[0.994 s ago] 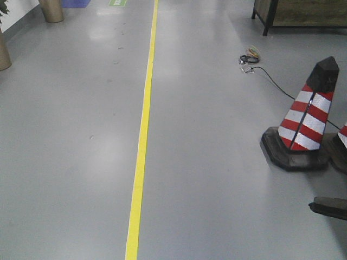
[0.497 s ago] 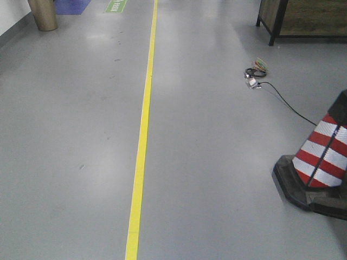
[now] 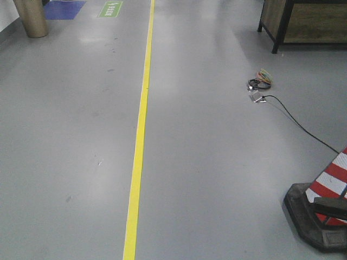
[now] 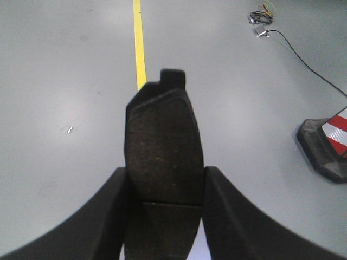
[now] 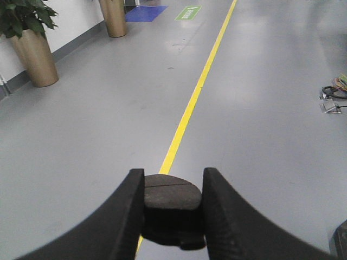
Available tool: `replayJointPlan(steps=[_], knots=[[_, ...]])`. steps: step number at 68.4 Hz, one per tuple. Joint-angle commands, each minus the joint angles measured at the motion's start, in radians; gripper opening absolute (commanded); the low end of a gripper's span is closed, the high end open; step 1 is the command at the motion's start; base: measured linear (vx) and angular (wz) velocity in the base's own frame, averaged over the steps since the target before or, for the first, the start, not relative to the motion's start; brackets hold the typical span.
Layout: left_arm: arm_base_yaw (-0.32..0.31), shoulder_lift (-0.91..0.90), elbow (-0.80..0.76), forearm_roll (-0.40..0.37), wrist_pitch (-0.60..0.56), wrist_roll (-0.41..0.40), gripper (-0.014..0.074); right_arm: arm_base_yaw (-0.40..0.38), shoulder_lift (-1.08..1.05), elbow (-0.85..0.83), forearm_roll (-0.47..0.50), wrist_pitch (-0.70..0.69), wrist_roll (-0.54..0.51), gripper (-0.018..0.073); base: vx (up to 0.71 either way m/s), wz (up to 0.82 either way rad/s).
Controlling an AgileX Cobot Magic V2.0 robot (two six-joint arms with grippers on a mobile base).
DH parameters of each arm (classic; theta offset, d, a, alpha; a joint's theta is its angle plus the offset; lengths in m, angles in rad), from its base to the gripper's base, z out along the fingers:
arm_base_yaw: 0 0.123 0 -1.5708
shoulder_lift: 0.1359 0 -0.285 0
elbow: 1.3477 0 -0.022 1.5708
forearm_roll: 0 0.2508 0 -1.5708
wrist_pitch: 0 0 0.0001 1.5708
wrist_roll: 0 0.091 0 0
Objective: Move and align brake pads A on conveyor
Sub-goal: 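Drive along the yellow floor line past the striped cones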
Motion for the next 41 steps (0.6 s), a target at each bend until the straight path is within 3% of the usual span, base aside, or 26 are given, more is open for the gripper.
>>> replayJointPlan(steps=[1, 41], knots=[[-0.004, 0.012, -0.027, 0.006, -0.088, -0.002, -0.0006, -0.005, 0.012, -0.026, -0.008, -0.102, -0.005, -0.0004, 0.39, -0.05], [-0.004, 0.012, -0.027, 0.006, -0.088, -0.002, -0.0006, -0.005, 0.012, -0.026, -0.009, -0.102, -0.005, -0.0004, 0.32, -0.11]])
